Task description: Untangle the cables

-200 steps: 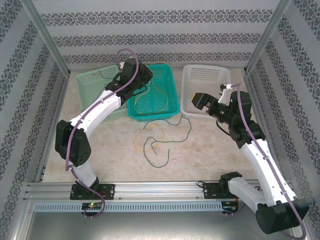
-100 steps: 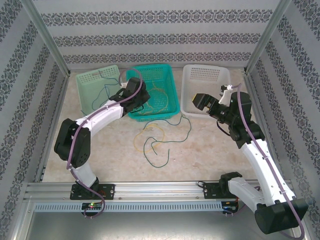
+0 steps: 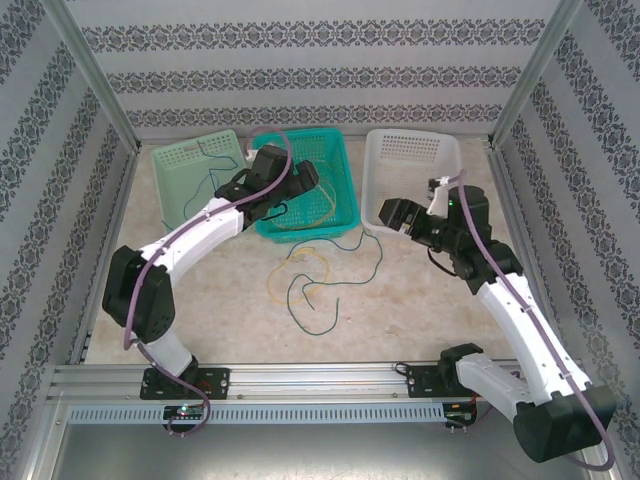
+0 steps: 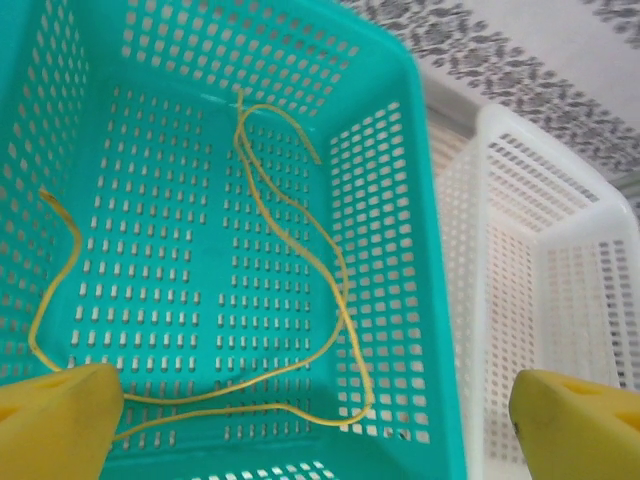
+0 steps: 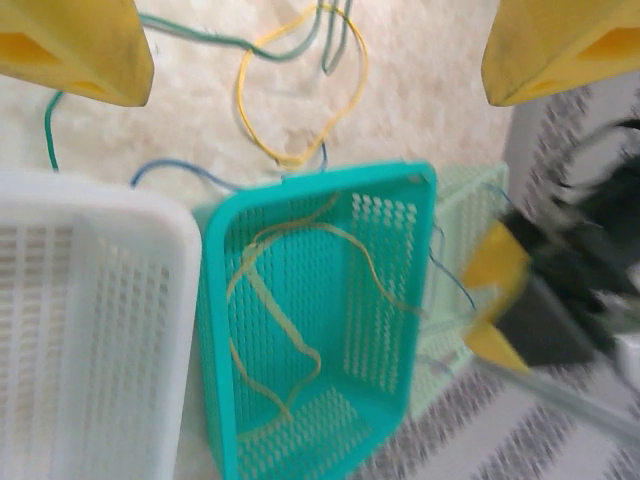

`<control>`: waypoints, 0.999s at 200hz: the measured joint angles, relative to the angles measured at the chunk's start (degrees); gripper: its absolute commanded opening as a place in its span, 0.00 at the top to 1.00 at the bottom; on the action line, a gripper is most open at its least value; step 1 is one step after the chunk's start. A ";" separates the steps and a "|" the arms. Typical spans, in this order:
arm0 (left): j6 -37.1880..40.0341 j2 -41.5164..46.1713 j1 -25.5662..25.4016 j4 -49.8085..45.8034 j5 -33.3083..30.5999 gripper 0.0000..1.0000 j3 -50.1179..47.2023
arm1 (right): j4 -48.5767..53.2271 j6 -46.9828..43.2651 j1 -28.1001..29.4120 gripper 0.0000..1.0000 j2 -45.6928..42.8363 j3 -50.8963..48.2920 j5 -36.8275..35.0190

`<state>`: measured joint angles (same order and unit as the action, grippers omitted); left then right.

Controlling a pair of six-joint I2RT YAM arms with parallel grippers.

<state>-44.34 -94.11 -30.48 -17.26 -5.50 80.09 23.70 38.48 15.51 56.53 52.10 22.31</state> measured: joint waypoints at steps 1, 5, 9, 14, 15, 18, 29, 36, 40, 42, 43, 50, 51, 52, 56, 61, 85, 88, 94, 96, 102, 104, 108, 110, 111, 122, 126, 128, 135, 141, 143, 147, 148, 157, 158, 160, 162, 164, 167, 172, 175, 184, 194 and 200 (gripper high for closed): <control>0.22 0.17 -0.09 -0.04 -0.11 0.00 0.02 | 0.11 -0.07 0.15 0.18 0.11 0.00 -0.02; 1.51 1.20 -0.79 -0.33 -0.81 0.00 0.02 | 0.63 -0.31 1.29 0.18 0.81 -0.04 -0.48; 2.60 2.23 -1.36 -0.59 -1.29 0.00 0.02 | 1.05 -0.50 2.40 0.18 1.46 -0.11 -0.81; 3.85 3.39 -1.92 -0.85 -1.86 0.00 0.00 | 1.66 -0.68 3.65 0.18 2.21 -0.15 -1.36; 4.04 3.61 -1.99 -0.87 -1.95 0.00 0.00 | 1.73 -0.74 3.85 0.18 2.32 -0.15 -1.46; 4.76 4.39 -2.34 -0.92 -2.23 0.00 -0.11 | 1.88 -0.90 4.92 0.18 2.97 -0.24 -1.81; 7.32 7.91 -3.28 -0.92 -2.82 0.00 -1.16 | 2.29 -1.03 7.58 0.18 4.57 -0.59 -2.86; 8.74 10.43 -3.41 -0.74 -3.19 0.00 -2.64 | 2.51 -1.11 9.14 0.18 5.64 -0.87 -3.56; 9.49 11.93 -3.43 -0.52 -3.45 0.00 -3.85 | 2.71 -1.16 9.94 0.19 6.23 -0.98 -3.91; 9.79 12.72 -3.41 -0.55 -3.61 0.00 -4.48 | 2.84 -1.16 10.32 0.19 6.58 -1.01 -4.11; 9.97 13.22 -3.41 -0.55 -3.69 0.01 -4.92 | 2.89 -1.14 10.56 0.19 6.84 -1.03 -4.22; 10.95 15.63 -3.28 -0.55 -4.02 0.00 -7.32 | 3.15 -1.14 11.47 0.19 7.96 -1.09 -4.85; 11.04 15.87 -3.26 -0.50 -4.04 0.00 -7.61 | 3.17 -1.16 11.54 0.19 8.09 -1.09 -4.94; 11.15 16.09 -3.26 -0.44 -4.07 0.00 -7.87 | 3.23 -1.11 11.67 0.19 8.31 -1.11 -5.05; 11.58 17.38 -3.26 -0.35 -4.20 0.00 -9.51 | 3.32 -1.11 11.91 0.20 8.85 -1.14 -5.33; 12.07 18.69 -3.23 -0.33 -4.26 0.00 -11.45 | 3.52 -1.11 12.17 0.21 9.75 -1.16 -5.75; 12.70 23.06 -3.21 -1.55 -4.22 0.00 -21.55 | 5.29 -1.16 13.18 0.23 13.66 -1.20 -8.96; 12.68 23.39 -3.21 -1.77 -4.24 0.00 -22.71 | 5.64 -1.16 13.29 0.23 14.01 -1.20 -9.60; 12.68 24.15 -3.21 -2.38 -4.24 0.00 -25.00 | 6.38 -1.16 13.42 0.24 14.86 -1.22 -10.93; 12.68 24.41 -3.21 -2.58 -4.24 0.00 -25.75 | 6.71 -1.18 13.57 0.24 15.13 -1.22 -11.43; 12.66 25.11 -3.21 -3.02 -4.24 0.00 -27.58 | 7.52 -1.18 13.64 0.24 15.82 -1.22 -12.70; 12.66 25.42 -3.21 -3.19 -4.22 0.00 -28.22 | 7.82 -1.22 13.64 0.24 16.11 -1.22 -13.18; 12.66 26.01 -3.21 -3.30 -4.22 0.00 -29.46 | 8.37 -1.20 13.64 0.24 16.61 -1.25 -14.10; 12.66 26.29 -3.21 -3.37 -4.22 0.00 -29.99 | 8.63 -1.22 13.64 0.24 16.92 -1.25 -14.51; 12.66 26.40 -3.21 -3.39 -4.20 0.00 -30.16 | 8.70 -1.25 13.64 0.24 17.03 -1.25 -14.64; 12.66 27.89 -3.21 -3.72 -4.09 0.00 -32.26 | 9.73 -1.31 13.64 0.24 18.62 -1.25 -16.55; 12.66 28.33 -3.21 -3.82 -4.00 0.00 -32.70 | 9.99 -1.33 13.64 0.24 19.41 -1.25 -17.11; 12.66 28.50 -3.21 -3.87 -3.98 0.00 -32.85 | 10.10 -1.36 13.64 0.24 19.76 -1.25 -17.33; 12.66 28.89 -3.21 -3.96 -3.96 0.00 -33.14 | 10.40 -1.36 13.64 0.25 21.31 -1.25 -18.08; 12.66 28.96 -3.21 -3.96 -3.93 0.00 -33.16 | 10.62 -1.36 13.64 0.27 22.86 -1.25 -18.71; 12.66 28.96 -3.21 -3.93 -3.93 0.00 -33.16 | 10.62 -1.36 13.64 0.27 23.21 -1.25 -18.82; 12.66 28.96 -3.21 -3.91 -3.85 0.00 -33.16 | 10.73 -1.33 13.64 0.28 24.28 -1.22 -19.28; 12.66 28.96 -3.21 -3.91 -3.80 0.00 -33.16 | 10.78 -1.33 13.64 0.28 24.46 -1.22 -19.34; 12.66 28.83 -3.21 -3.98 -3.65 0.00 -33.16 | 10.82 -1.36 13.64 0.30 26.64 -1.25 -20.15; 12.66 28.79 -3.21 -3.98 -3.61 0.00 -33.16 | 10.82 -1.33 13.64 0.30 26.99 -1.25 -20.26; 12.66 28.76 -3.21 -3.98 -3.52 0.00 -33.16 | 10.82 -1.31 13.64 0.30 27.41 -1.22 -20.44; 12.66 28.70 -3.21 -3.93 -3.52 0.00 -33.16 | 10.82 -1.33 13.64 0.31 27.67 -1.22 -20.50; 12.66 28.61 -3.21 -3.93 -3.50 0.00 -33.16 | 10.78 -1.31 13.64 0.31 28.11 -1.22 -20.65; 12.66 28.52 -3.21 -3.93 -3.41 0.00 -33.16 | 10.73 -1.27 13.64 0.32 28.70 -1.22 -20.92; 12.66 28.33 -3.21 -3.91 -3.23 0.00 -33.16 | 10.60 -1.31 13.64 0.34 29.46 -1.22 -21.31; 12.68 28.15 -3.21 -3.91 -3.10 0.00 -33.16 | 10.51 -1.09 13.64 0.35 29.83 -1.22 -21.51; 12.68 27.69 -3.21 -3.89 -2.84 0.00 -33.16 | 10.08 -1.05 13.64 0.37 30.93 -1.22 -22.08; 12.68 27.19 -3.21 -3.82 -2.58 0.00 -33.16 | 9.53 -0.85 13.64 0.40 32.06 -1.20 -22.71; 12.68 26.93 -3.21 -3.80 -2.45 0.00 -33.16 | 9.38 -0.83 13.64 0.40 32.94 -1.03 -23.02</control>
<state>-31.66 -67.18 -33.69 -21.06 -7.94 46.94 33.08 37.65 29.15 89.47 51.07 -0.71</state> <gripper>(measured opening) 0.997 0.613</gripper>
